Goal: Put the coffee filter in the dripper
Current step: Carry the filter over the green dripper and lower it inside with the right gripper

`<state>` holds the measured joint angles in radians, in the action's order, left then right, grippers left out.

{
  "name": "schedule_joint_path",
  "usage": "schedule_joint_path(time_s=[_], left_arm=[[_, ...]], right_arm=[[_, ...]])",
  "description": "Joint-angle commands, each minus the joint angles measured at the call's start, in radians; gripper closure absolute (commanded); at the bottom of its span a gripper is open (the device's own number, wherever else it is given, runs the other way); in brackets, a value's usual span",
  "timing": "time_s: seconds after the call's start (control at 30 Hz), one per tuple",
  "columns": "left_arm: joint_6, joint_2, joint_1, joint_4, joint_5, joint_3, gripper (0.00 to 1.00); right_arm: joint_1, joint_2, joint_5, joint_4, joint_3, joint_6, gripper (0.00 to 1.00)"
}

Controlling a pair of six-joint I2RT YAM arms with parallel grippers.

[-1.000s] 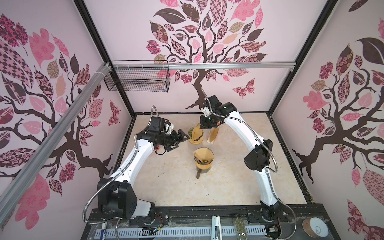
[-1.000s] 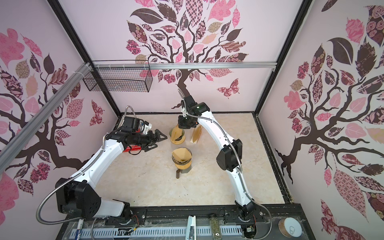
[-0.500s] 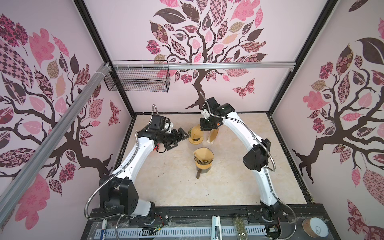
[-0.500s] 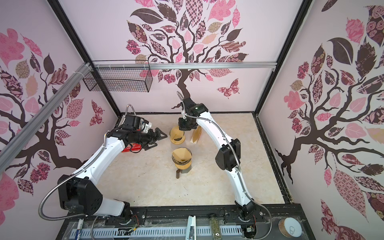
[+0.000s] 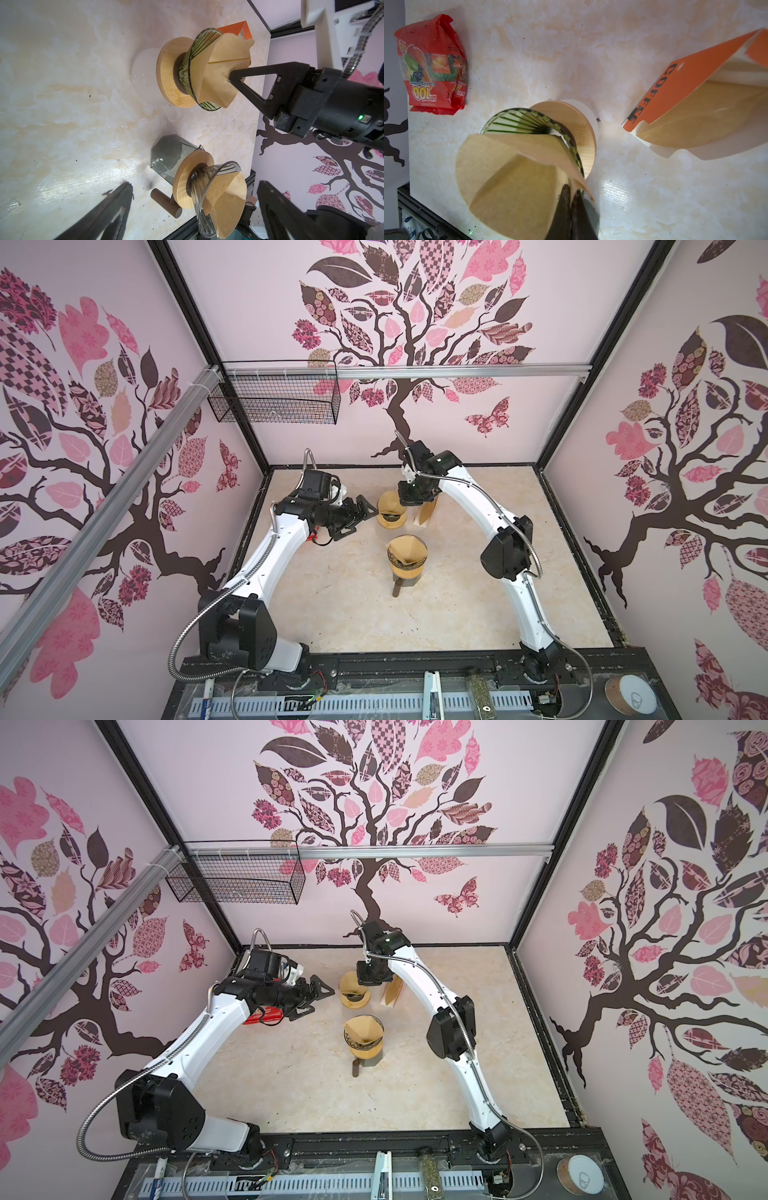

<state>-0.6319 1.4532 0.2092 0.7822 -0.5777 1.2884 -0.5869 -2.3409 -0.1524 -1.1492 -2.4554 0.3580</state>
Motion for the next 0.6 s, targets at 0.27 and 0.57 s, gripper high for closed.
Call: schedule_joint_path(time_s=[0.27,0.57], left_arm=[[0.003,-0.025,0.001,-0.002,0.002,0.007,0.03],[0.005,-0.025,0.002,0.001,0.004,0.006,0.03]], right_arm=[[-0.013,-0.053,0.040,-0.022,-0.061,-0.011,0.99],[-0.014,-0.057,0.054,-0.021,-0.078,-0.010,0.91]])
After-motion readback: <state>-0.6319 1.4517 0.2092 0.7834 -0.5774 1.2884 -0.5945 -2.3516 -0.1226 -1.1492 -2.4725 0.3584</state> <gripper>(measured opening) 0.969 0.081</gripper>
